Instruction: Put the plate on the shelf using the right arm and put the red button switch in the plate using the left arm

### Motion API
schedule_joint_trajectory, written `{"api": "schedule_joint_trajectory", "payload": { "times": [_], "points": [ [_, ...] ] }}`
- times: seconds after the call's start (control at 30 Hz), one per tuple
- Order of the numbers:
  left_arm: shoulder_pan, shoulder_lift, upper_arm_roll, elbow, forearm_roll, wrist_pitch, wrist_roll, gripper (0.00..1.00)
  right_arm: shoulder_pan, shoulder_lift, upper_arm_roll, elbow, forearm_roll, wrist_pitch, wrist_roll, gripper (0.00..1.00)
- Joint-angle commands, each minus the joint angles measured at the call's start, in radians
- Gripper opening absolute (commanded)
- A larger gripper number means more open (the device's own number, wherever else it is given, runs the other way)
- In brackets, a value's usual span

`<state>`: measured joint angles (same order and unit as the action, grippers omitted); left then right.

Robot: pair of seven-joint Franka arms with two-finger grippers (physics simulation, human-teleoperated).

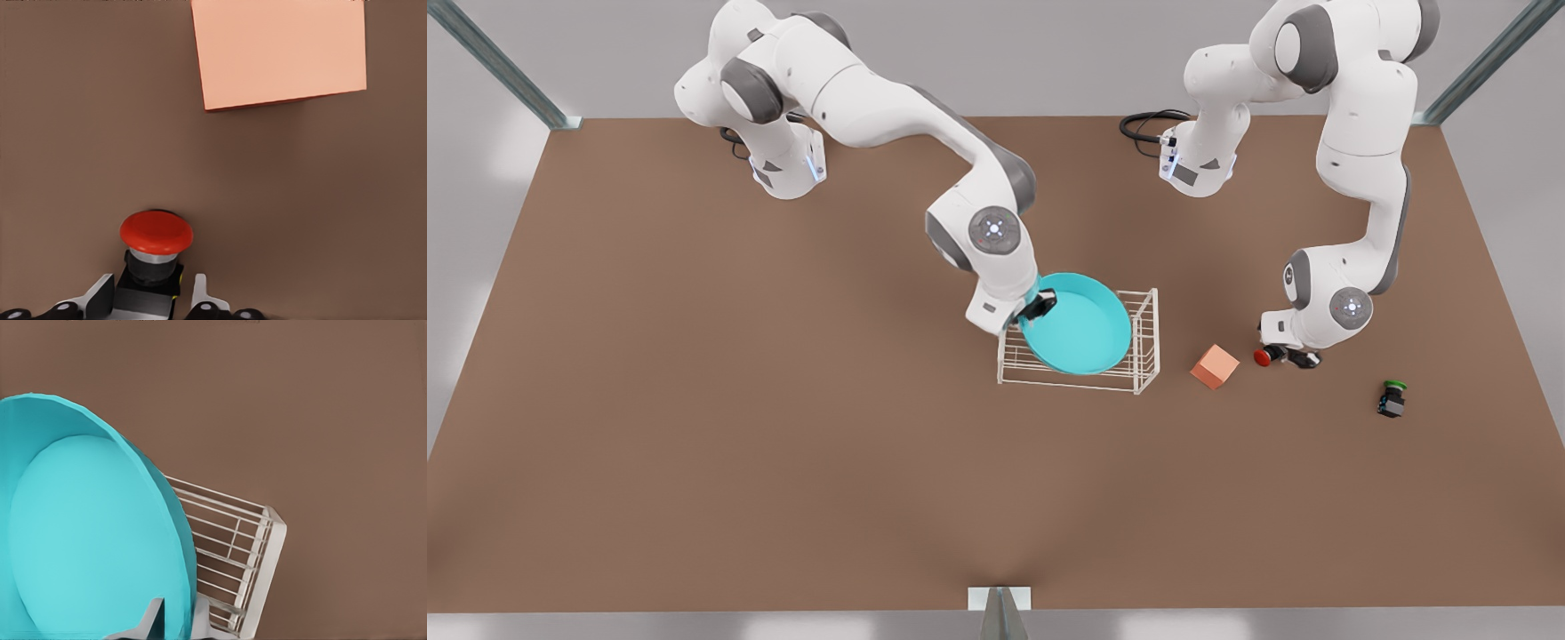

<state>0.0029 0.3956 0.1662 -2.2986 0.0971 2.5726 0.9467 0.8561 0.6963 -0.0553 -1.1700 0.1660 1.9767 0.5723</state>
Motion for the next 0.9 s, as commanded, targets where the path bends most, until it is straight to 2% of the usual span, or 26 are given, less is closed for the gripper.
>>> {"api": "schedule_joint_trajectory", "payload": {
  "times": [0.0,0.1,0.13,0.17,0.23,0.27,0.33,0.4,0.5,0.8,0.87],
  "points": [
    [-0.001,0.002,0.0,0.001,0.003,0.009,0.02,0.68,0.003,-0.001,0.0,0.0,-0.005,0.03,0.439,1.0],
    [-0.001,0.0,0.0,0.001,0.003,0.009,0.021,0.68,0.0,-0.011,-0.006,0.003,-0.005,0.028,0.428,1.0],
    [-0.001,0.0,0.0,0.001,0.003,0.009,0.021,0.62,-0.006,-0.038,-0.014,0.004,-0.005,0.014,0.422,1.0],
    [-0.001,-0.001,0.0,0.002,0.003,0.008,0.023,0.61,-0.034,-0.089,-0.014,0.001,-0.002,0.001,0.4,1.0],
    [-0.001,-0.017,0.0,0.002,0.003,-0.002,0.024,0.61,-0.087,-0.198,-0.024,0.007,0.001,-0.188,0.314,1.0],
    [-0.001,-0.017,0.0,0.001,0.003,-0.002,0.026,0.61,-0.124,-0.254,-0.029,0.007,-0.002,-0.295,0.2,1.0],
    [-0.001,-0.024,0.0,0.001,0.003,-0.003,0.026,0.61,-0.301,-0.348,-0.035,0.003,-0.008,-0.527,-0.162,1.0],
    [-0.001,-0.023,0.0,0.002,0.003,-0.008,0.026,0.61,-0.502,-0.383,-0.057,-0.002,-0.028,-0.625,-0.48,1.0],
    [-0.001,-0.02,0.0,0.001,0.003,-0.008,0.024,0.61,-0.65,-0.383,-0.057,-0.019,-0.089,-0.659,-0.624,1.0],
    [0.0,-0.003,0.0,0.004,0.0,0.003,0.023,0.62,-0.654,-0.359,-0.049,-0.016,-0.114,-0.674,-0.631,1.0],
    [0.0,-0.003,0.001,0.004,0.0,0.003,0.023,0.59,-0.657,-0.322,-0.057,-0.016,-0.141,-0.661,-0.618,1.0]
  ]
}}
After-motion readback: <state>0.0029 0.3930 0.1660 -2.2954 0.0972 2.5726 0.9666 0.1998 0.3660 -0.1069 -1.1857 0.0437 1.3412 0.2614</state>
